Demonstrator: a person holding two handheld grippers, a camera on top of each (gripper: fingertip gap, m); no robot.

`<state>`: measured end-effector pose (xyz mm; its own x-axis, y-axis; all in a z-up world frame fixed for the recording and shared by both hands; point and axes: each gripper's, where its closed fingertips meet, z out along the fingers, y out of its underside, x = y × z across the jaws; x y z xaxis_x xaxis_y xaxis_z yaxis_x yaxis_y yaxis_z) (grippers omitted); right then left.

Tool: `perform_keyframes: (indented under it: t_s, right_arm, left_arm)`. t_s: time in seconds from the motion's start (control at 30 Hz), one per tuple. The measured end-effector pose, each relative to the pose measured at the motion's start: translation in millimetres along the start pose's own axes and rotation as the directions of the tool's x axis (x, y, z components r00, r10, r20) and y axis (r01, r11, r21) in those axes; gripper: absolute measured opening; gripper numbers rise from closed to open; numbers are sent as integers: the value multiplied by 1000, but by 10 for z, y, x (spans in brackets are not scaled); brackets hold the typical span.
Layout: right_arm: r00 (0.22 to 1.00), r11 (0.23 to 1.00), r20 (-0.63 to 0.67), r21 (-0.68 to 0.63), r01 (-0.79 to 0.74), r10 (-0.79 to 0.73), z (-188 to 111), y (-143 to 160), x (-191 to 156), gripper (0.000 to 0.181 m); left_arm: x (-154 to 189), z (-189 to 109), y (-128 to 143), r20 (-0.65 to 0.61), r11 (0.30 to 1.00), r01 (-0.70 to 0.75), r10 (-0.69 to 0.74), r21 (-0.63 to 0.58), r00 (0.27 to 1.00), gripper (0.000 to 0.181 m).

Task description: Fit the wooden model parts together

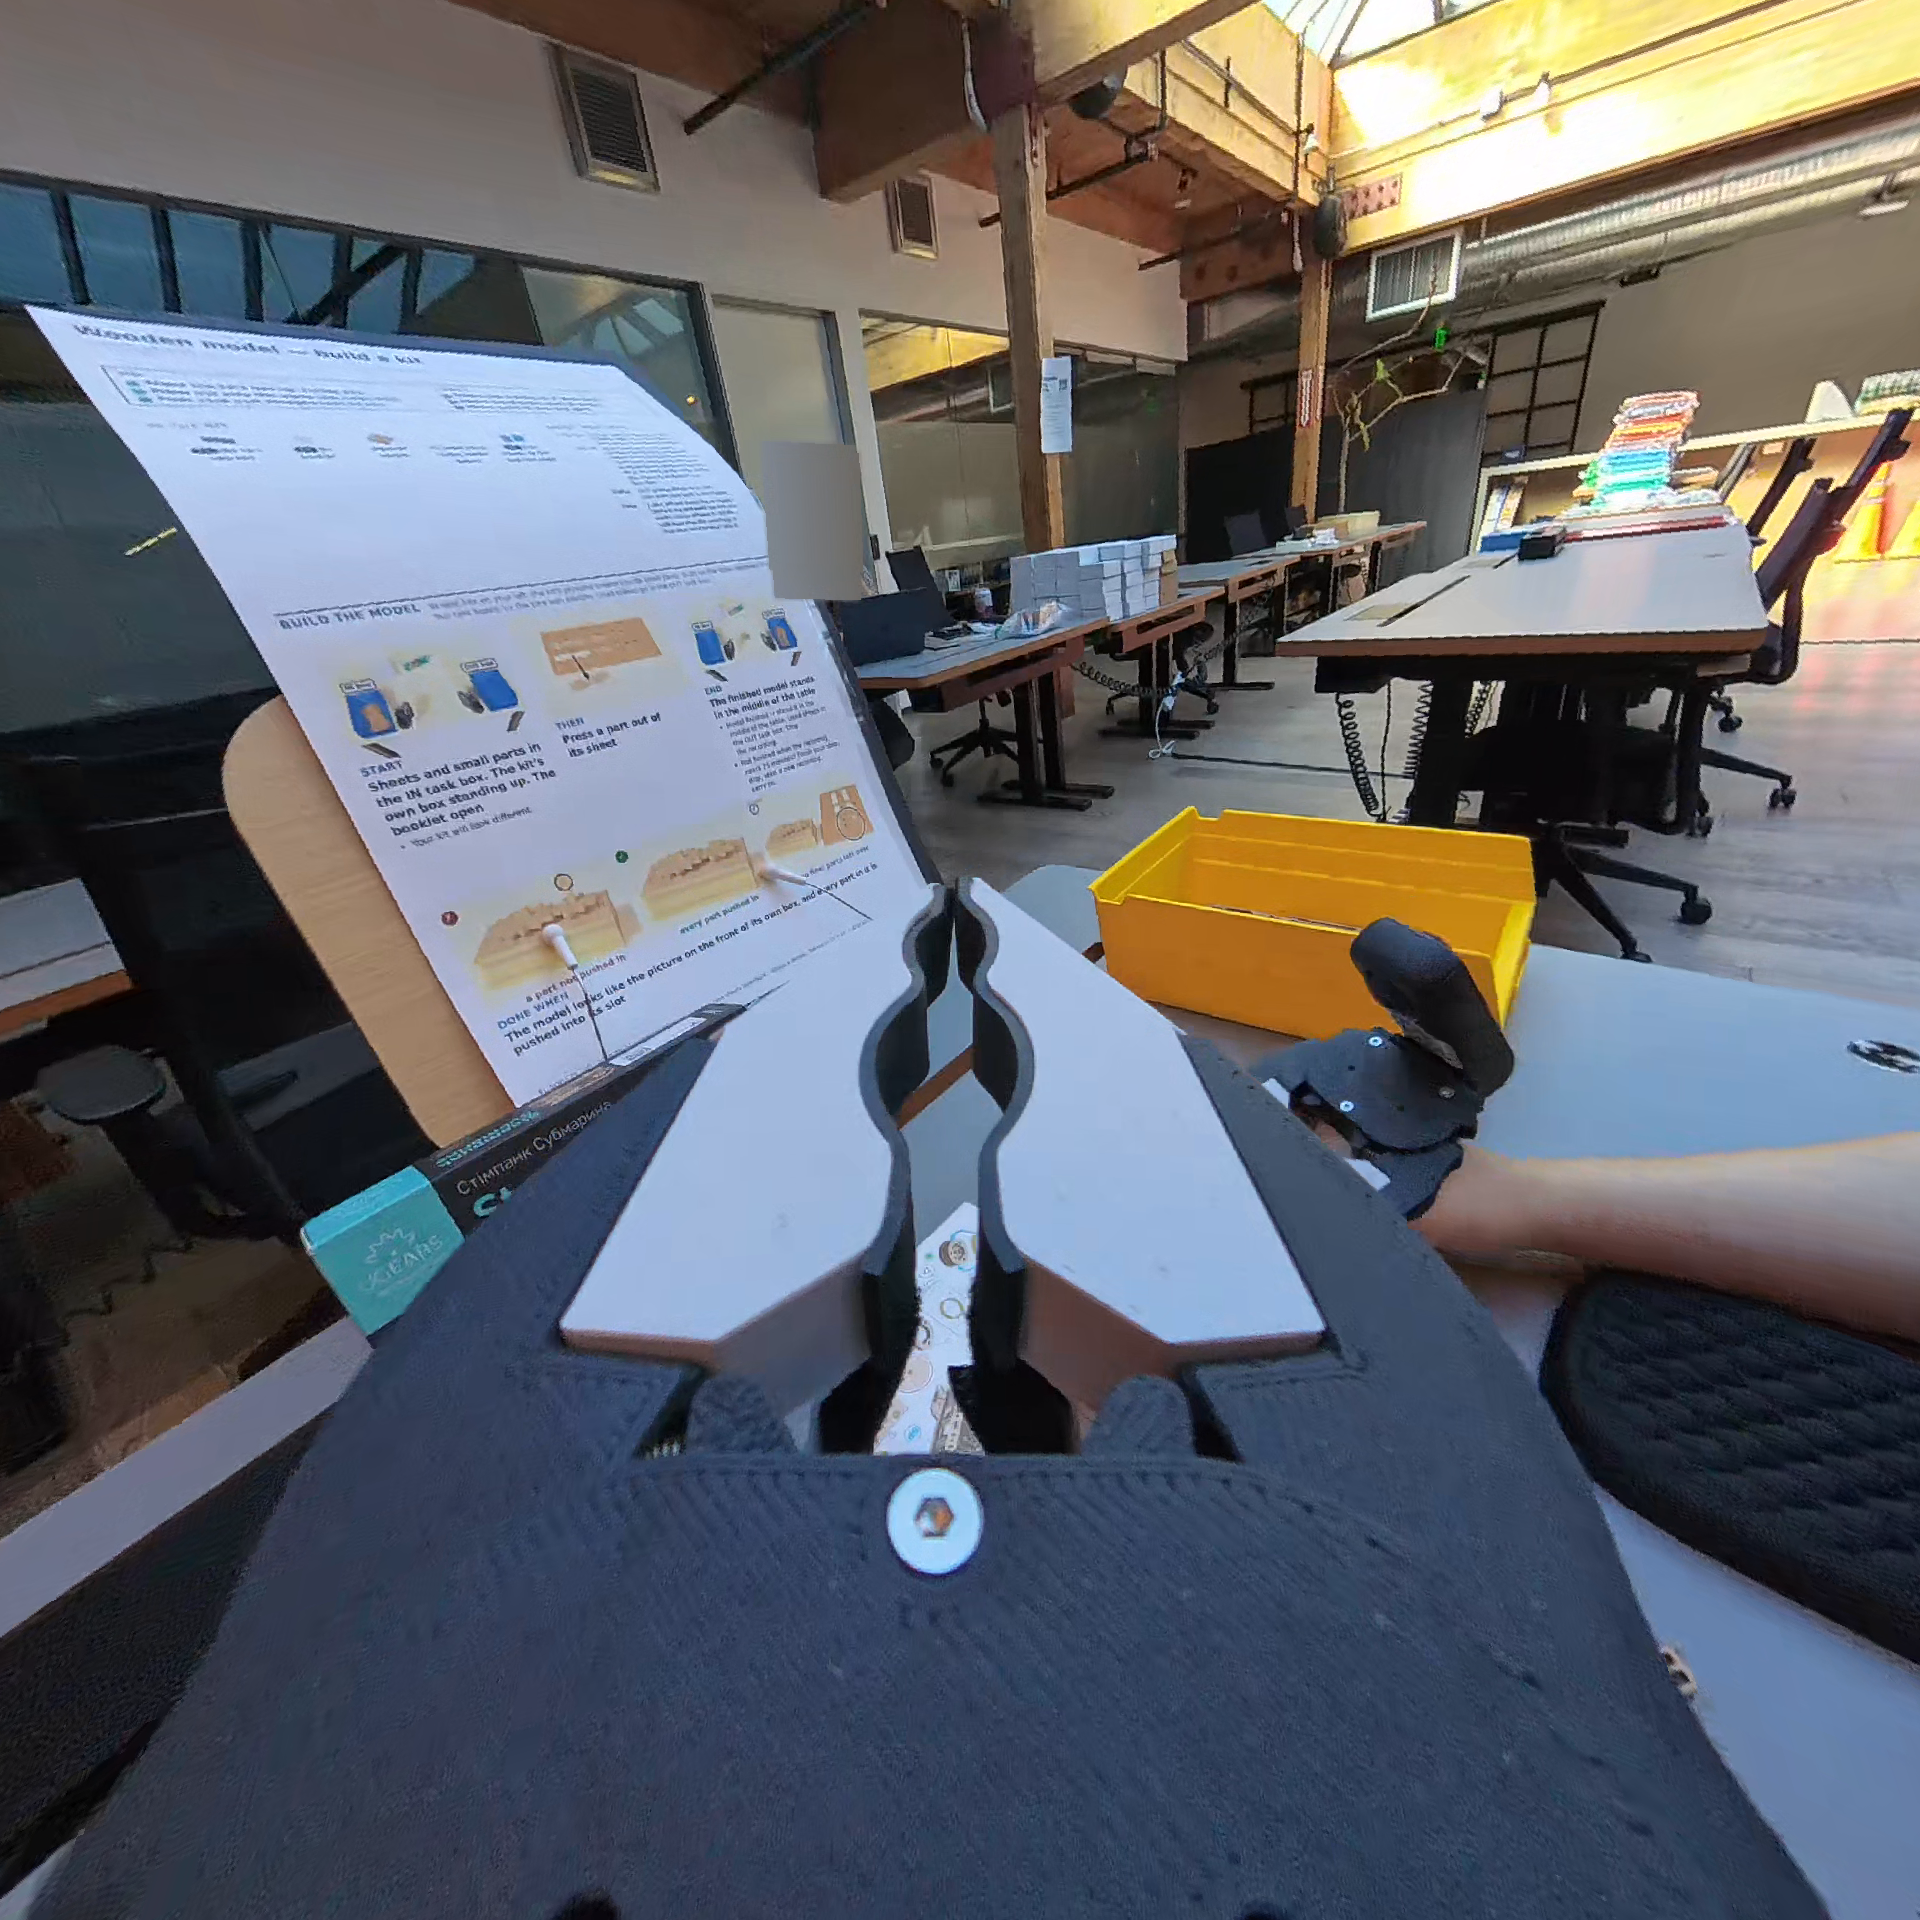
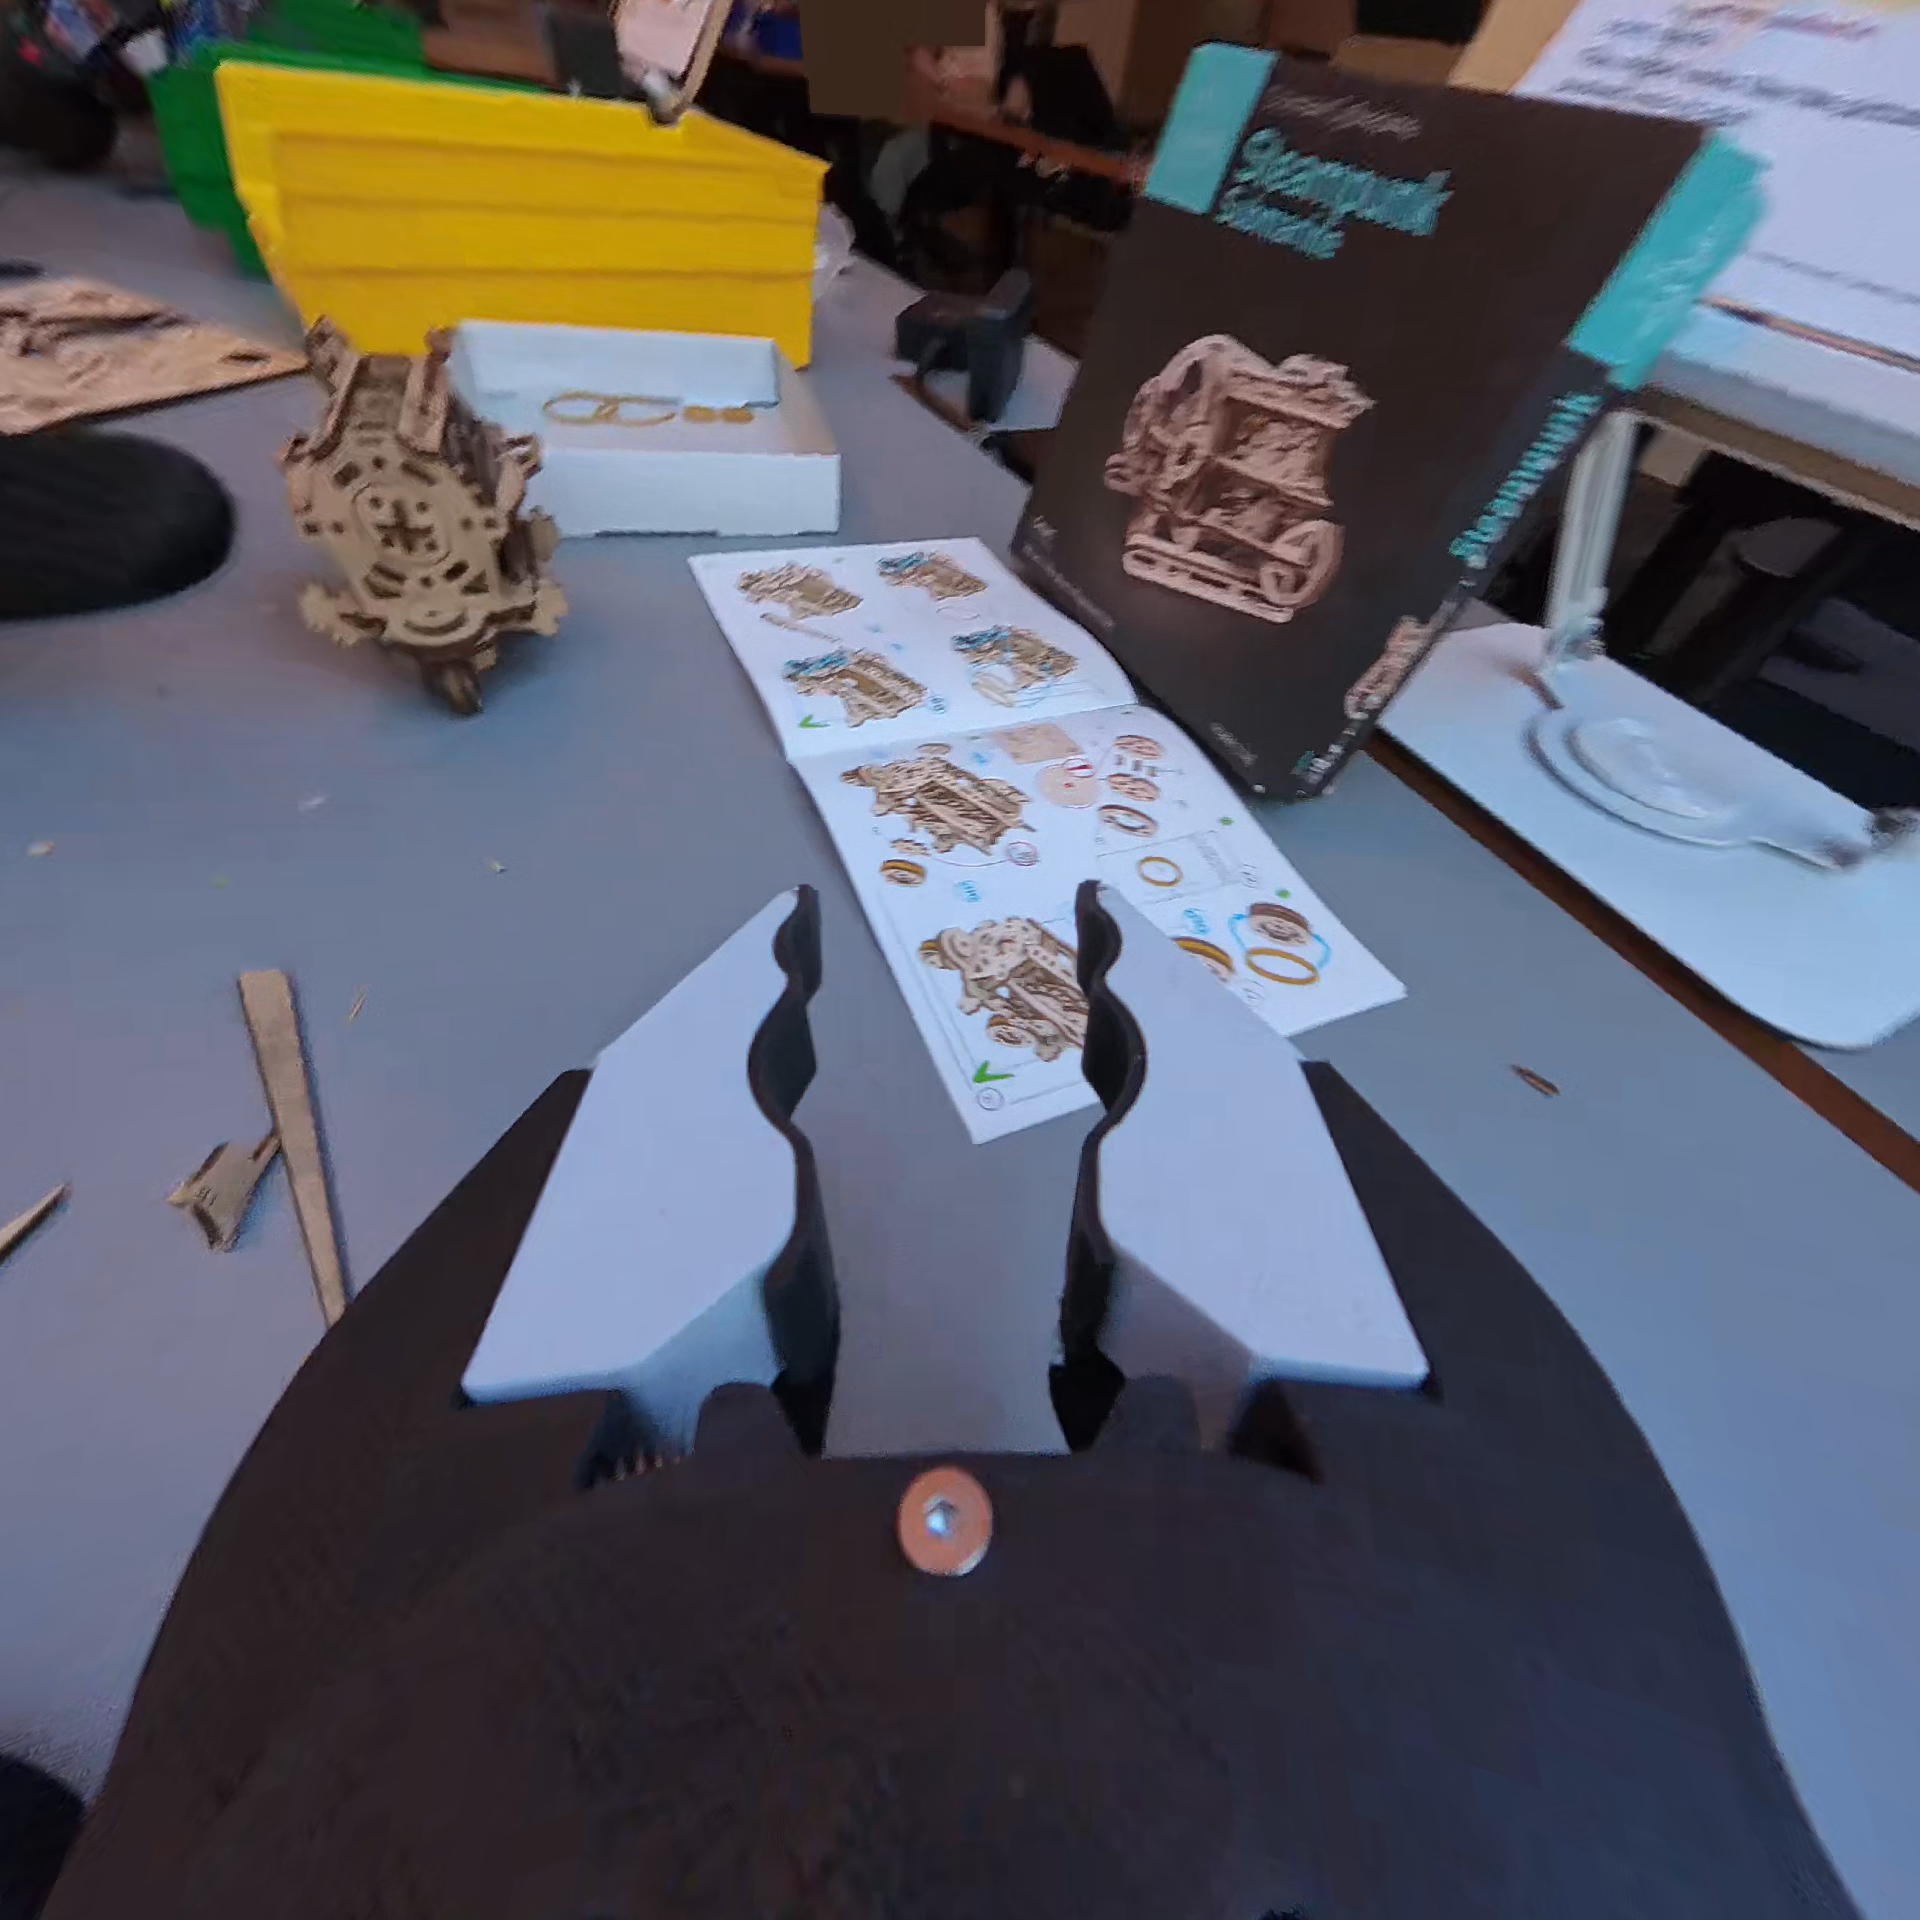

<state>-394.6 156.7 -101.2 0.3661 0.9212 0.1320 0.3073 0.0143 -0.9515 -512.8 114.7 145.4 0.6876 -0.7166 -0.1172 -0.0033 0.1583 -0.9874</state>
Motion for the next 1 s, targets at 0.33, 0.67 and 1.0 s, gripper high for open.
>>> perform_keyframes:
  t_s: [0.33,0.67,1.0]
  right_arm:
    - [960,899,215,-359,250,-181,714,361,-123,64]
    - [958,910,275,-371,185,-82,542,482,-137,7]
    - [937,888,342,-451,95,74,325,556,-188,3]
  left_arm:
    - [49,-68,-129,-66,997,32,-28,65,997,0]
    - [119,46,-76,-106,996,74,-68,54,992,0]
    - [209,93,-29,-113,999,30,-28,21,993,0]
